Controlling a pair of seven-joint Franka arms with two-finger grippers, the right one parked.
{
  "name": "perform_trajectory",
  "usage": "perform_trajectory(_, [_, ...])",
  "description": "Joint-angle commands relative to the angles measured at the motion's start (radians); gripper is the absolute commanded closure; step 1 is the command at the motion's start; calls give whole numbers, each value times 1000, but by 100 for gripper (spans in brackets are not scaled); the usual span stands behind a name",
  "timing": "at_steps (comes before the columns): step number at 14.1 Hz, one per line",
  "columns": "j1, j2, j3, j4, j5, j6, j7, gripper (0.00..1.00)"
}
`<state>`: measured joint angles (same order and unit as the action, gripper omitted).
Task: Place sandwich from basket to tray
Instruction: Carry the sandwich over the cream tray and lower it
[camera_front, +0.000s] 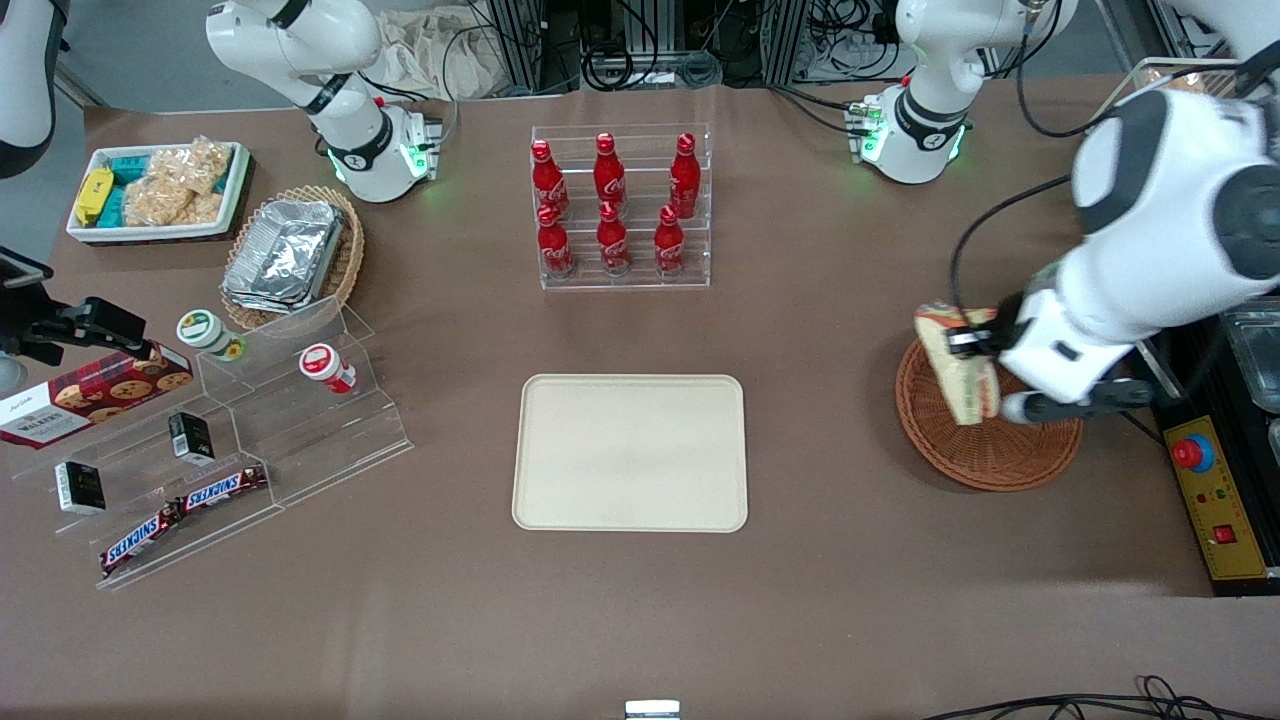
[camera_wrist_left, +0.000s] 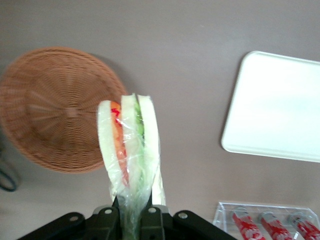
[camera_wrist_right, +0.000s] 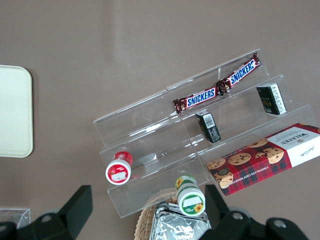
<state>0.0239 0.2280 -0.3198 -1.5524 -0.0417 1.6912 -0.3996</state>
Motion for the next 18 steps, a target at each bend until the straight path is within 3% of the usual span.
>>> perform_trajectory(1, [-28,100,-105,20,37,132,-135,100])
perform_trajectory(5, [-185,252,-104,25,155,318,-306,100])
perform_trajectory(11, [-234,431,-99,34,163,585,-324,100])
perform_trajectory(15, [-236,500,-99,32,163,656,-324,100])
perform_trajectory(18, [-236,517,-99,32,163,662,-326,88])
